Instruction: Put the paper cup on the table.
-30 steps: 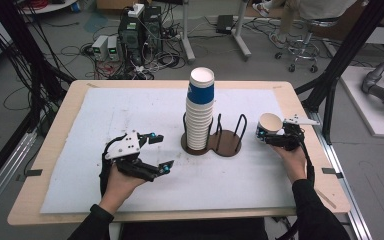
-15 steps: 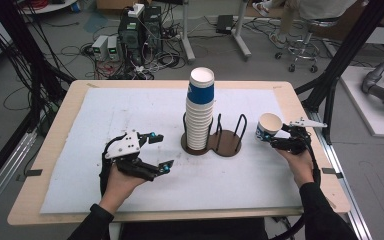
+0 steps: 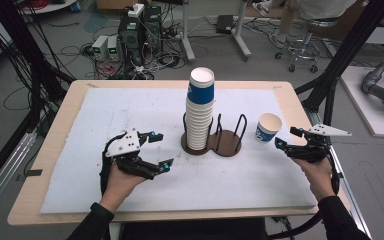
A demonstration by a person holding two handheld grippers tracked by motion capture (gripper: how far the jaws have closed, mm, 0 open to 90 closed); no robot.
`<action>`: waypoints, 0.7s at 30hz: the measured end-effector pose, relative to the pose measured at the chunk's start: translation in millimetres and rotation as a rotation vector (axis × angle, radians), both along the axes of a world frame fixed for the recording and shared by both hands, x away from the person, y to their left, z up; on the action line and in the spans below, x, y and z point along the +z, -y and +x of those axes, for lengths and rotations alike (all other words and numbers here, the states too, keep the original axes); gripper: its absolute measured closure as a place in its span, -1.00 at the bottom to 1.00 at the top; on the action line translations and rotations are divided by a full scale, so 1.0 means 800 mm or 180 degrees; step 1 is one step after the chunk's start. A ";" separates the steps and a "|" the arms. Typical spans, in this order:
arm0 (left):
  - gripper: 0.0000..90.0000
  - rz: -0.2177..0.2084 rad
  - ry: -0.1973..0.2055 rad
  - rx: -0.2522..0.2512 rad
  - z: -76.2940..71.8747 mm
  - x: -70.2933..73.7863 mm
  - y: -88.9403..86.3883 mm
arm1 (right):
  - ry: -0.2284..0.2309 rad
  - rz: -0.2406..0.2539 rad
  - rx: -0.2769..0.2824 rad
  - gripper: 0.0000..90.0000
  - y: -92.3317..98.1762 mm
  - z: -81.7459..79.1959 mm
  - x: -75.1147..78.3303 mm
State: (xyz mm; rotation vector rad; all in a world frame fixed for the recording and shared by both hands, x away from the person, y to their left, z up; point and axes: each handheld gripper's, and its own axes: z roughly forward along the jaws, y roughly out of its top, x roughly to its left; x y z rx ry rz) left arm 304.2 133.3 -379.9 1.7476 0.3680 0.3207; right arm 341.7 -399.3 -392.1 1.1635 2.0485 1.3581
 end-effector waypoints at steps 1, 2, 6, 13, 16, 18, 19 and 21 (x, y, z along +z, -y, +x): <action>-0.69 -0.0003 0.0001 -0.0002 0.001 0.000 0.000 | 0.0021 0.0017 0.0032 -0.70 -0.001 -0.002 0.003; -0.69 -0.0004 0.0002 -0.0004 0.001 0.000 0.000 | 0.0072 0.0047 0.0087 -0.70 -0.004 -0.006 0.008; -0.69 -0.0026 0.0002 0.0014 0.003 0.002 -0.001 | 0.0262 0.0149 0.0287 -0.70 -0.019 -0.018 0.025; -0.69 -0.0038 0.0017 0.0020 0.005 0.004 -0.001 | 0.0494 0.0319 0.0776 -0.70 -0.067 -0.029 0.053; -0.69 -0.0041 0.0027 0.0009 0.005 0.005 -0.001 | 0.0549 0.0385 0.0935 -0.70 -0.084 -0.031 0.060; -0.69 -0.0059 0.0031 0.0014 0.006 0.007 -0.003 | 0.0587 0.0442 0.1040 -0.70 -0.095 -0.033 0.062; -0.69 -0.0060 0.0038 0.0023 0.006 0.007 -0.004 | 0.0606 0.0441 0.1075 -0.70 -0.099 -0.034 0.062; -0.69 -0.0072 0.0026 0.0036 0.007 0.007 -0.005 | 0.0615 0.0459 0.1137 -0.70 -0.106 -0.035 0.061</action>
